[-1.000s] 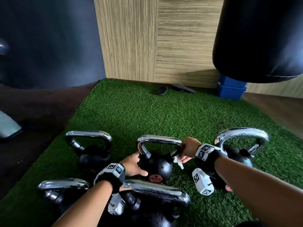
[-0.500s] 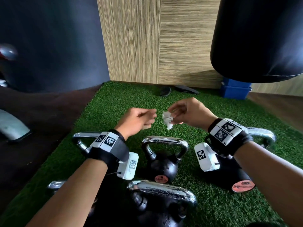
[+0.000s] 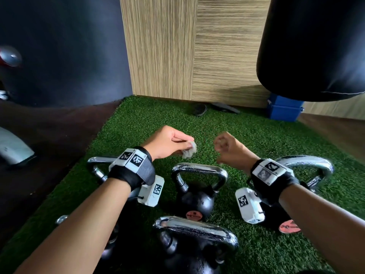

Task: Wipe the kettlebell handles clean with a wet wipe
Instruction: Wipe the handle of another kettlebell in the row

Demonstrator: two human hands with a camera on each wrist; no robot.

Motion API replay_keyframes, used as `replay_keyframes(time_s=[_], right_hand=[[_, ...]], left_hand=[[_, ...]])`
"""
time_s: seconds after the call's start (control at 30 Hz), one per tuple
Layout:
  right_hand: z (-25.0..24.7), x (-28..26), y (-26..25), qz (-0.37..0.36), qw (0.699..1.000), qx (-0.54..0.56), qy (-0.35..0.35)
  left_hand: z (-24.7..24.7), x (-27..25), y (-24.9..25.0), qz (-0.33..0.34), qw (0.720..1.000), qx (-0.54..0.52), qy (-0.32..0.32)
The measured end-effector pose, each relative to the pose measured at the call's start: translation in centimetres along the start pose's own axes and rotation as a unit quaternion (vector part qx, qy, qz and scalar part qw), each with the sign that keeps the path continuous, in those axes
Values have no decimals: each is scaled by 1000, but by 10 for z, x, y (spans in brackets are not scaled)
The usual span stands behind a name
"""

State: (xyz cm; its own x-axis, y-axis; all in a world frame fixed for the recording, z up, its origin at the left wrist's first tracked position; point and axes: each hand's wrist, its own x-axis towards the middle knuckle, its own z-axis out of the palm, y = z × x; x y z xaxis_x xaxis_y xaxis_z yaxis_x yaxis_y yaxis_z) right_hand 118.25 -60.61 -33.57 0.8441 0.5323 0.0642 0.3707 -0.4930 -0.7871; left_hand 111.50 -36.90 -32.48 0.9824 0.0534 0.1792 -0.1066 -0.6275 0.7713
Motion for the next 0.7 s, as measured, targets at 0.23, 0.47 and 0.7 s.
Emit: replay_keyframes(time_s=[0.23, 0.47, 0.7], right_hand=[[34, -16, 92, 121, 960, -165, -192], [69, -18, 117, 162, 986, -36, -35], [66, -15, 117, 171, 984, -14, -48]], left_hand=[[27, 4, -4, 67, 992, 103, -4], [53, 1, -16, 108, 975, 192, -16], [39, -13, -33, 113, 977, 179, 10]])
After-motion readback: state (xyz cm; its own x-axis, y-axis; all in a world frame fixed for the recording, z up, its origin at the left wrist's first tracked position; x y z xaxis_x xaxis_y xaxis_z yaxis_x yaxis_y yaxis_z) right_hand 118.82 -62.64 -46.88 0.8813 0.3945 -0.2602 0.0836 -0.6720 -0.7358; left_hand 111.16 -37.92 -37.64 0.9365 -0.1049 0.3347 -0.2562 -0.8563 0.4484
